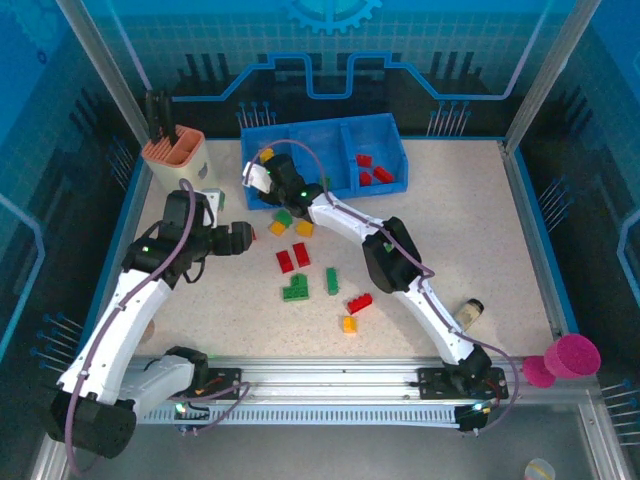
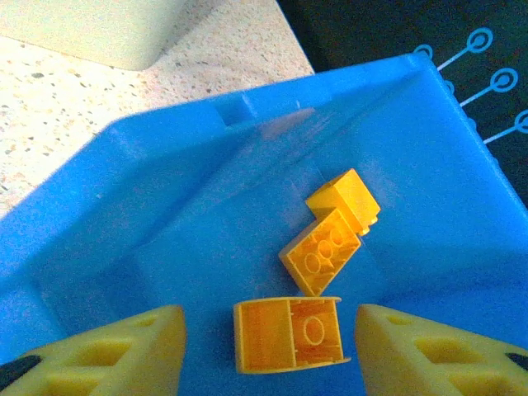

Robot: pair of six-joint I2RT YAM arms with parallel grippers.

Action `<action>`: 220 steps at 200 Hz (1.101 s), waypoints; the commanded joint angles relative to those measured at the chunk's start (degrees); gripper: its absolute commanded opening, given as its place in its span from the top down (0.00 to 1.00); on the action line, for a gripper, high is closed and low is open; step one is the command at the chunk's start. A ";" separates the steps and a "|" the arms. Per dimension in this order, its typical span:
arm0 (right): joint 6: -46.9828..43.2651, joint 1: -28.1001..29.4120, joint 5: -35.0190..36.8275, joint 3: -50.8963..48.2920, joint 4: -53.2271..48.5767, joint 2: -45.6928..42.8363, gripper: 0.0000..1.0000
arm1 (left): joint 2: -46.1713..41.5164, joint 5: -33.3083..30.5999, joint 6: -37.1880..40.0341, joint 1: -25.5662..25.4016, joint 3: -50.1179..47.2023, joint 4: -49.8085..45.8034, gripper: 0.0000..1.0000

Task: Sort the legos into containers by color
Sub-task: Place the lego in the container, then pick up the lego from the middle-right of the table.

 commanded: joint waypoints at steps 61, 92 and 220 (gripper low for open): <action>3.21 1.83 4.50 -25.73 2.07 -29.18 0.46 | 2.82 2.64 -0.40 0.68 0.87 4.47 0.11; 11.31 0.92 10.46 -37.35 -2.75 -39.92 0.46 | 5.36 4.20 -0.25 0.68 1.95 5.51 0.12; 95.60 -18.54 0.52 -72.82 -27.40 -67.63 0.45 | 16.96 8.20 0.29 0.68 8.40 6.61 0.12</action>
